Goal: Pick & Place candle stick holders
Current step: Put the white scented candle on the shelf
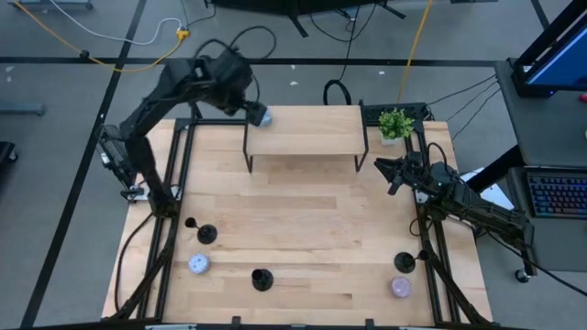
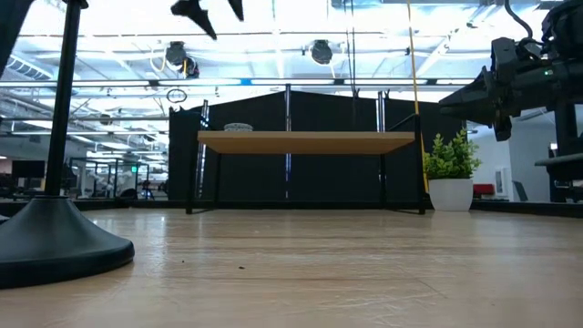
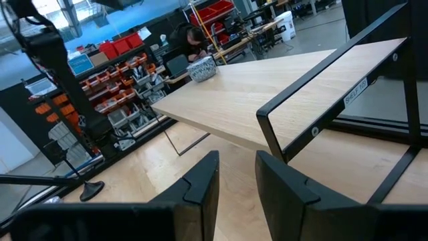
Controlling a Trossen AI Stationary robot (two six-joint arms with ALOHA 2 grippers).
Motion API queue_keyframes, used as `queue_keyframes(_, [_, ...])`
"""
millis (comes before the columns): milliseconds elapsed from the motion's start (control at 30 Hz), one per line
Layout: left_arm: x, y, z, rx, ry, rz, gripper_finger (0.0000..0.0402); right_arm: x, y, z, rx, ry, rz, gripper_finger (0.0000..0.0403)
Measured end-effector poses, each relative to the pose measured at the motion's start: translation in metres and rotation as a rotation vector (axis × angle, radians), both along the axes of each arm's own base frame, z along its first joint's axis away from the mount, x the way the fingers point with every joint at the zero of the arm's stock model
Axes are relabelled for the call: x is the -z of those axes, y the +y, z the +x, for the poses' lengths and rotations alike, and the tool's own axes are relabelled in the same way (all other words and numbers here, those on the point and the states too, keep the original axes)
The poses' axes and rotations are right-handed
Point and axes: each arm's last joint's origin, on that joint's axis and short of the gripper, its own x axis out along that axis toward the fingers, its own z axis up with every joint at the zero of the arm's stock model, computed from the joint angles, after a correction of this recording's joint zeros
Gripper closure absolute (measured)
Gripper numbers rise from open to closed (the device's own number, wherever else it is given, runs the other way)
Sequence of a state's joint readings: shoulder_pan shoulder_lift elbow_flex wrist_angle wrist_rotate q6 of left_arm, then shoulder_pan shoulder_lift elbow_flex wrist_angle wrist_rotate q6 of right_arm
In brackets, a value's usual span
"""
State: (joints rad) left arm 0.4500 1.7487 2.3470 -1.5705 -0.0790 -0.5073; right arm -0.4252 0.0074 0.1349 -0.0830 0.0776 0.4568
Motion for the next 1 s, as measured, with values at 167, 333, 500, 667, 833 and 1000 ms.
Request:
queue_keyframes(167, [-0.013,-0.047,-0.001,0.075,-0.078,-0.04,0.0037,0.0,0.0,0.0,0.0,0.001,0.0,0.0314])
queue_keyframes(333, [-0.017,-0.09,0.002,0.158,-0.111,-0.091,0.0037,0.0,0.0,0.0,0.0,0.002,0.0,0.0314])
queue_keyframes(500, [-0.016,-0.128,0.007,0.274,-0.113,-0.155,0.0037,0.0,0.0,0.0,0.0,0.002,0.0,0.0314])
queue_keyframes(667, [-0.015,-0.159,0.006,0.332,-0.111,-0.205,0.0037,0.0,0.0,0.0,0.0,0.002,0.0,0.0314])
queue_keyframes(833, [-0.011,-0.184,0.003,0.311,-0.103,-0.212,0.0037,0.0,0.0,0.0,0.0,0.002,0.0,0.0314])
queue_keyframes(1000, [0.019,-0.21,0.011,0.287,0.023,-0.242,0.0037,0.0,0.0,0.0,0.0,0.002,0.0,0.0314])
